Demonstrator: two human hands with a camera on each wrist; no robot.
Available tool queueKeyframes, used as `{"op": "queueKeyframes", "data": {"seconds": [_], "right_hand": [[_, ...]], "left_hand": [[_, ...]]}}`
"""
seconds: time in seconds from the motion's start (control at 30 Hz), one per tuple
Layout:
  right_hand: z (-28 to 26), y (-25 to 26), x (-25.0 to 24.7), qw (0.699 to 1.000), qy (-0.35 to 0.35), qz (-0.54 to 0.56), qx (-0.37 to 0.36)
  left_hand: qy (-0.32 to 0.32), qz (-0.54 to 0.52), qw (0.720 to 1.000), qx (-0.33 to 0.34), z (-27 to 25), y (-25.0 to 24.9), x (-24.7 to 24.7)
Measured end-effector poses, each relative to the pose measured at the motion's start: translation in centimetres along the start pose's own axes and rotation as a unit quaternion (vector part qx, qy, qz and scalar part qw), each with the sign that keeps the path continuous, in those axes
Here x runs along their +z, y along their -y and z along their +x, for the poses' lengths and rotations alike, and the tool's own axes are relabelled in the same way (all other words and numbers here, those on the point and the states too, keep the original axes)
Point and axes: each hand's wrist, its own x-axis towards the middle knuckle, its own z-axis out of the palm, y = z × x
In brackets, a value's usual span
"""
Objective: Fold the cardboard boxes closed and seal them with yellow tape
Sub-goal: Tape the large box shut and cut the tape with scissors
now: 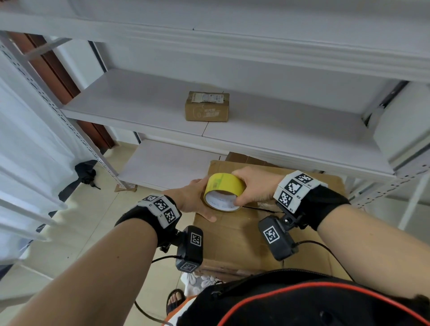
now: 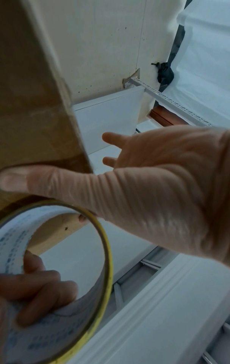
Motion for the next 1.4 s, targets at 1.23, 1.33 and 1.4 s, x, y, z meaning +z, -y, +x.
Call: {"op": "queueKeyframes", "data": {"seconds": [1.23,1.33,1.4], "right_hand": [[-2.3,0.2,-1.2,0.991,0.033,-0.118,0.061],[-2.4,0.4,-1.1,0.986,0.036,-0.150,0.065],[-2.6,0.3,-1.1,0.981,0.039,-0.173,0.078]], "left_hand": [[0.003,0.011,1.000,-0.008,-0.1,-0.4,0.2],[0.004,0.014,1.000,-0.012,-0.2,-0.4,0.1],[0.002,0.016,1.000,-0.015,-0.2,-0.2,0.2]]}}
